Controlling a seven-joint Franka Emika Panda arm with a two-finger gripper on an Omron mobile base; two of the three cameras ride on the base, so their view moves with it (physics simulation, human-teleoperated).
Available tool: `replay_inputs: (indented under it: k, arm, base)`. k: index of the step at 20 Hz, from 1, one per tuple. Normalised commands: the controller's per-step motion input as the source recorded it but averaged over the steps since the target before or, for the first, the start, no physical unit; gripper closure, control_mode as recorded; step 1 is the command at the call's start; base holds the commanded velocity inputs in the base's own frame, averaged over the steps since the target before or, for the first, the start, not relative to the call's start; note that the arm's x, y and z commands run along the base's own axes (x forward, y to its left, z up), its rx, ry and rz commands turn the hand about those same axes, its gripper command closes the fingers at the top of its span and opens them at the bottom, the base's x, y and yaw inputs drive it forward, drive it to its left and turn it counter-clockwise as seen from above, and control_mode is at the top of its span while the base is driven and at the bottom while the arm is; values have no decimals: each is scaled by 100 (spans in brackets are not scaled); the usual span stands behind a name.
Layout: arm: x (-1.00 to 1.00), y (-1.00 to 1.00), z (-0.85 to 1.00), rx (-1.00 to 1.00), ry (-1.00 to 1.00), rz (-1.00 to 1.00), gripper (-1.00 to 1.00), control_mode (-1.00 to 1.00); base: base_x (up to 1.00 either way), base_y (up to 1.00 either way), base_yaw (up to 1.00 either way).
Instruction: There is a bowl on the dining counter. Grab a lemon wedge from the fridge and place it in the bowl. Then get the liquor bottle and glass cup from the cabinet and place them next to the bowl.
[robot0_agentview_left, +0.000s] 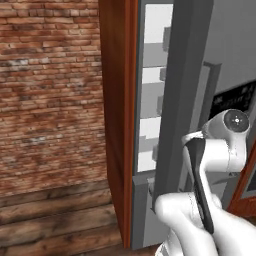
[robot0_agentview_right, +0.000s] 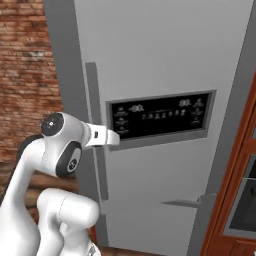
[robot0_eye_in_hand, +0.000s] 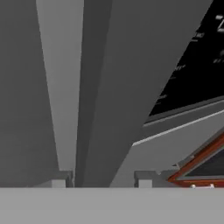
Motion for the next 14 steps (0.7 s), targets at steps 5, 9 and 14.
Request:
replay_inputs:
  k: [5,9,14]
  arm:
    - [-99,0,21,-1,1,-1,-100,-100]
    - [-100,6,9,-5,-4,1,-100,-100]
    - [-100,78,-5,-26,-5,9,-100,-100]
  base:
    - [0,0,0]
    - [0,0,0]
    - [0,0,0]
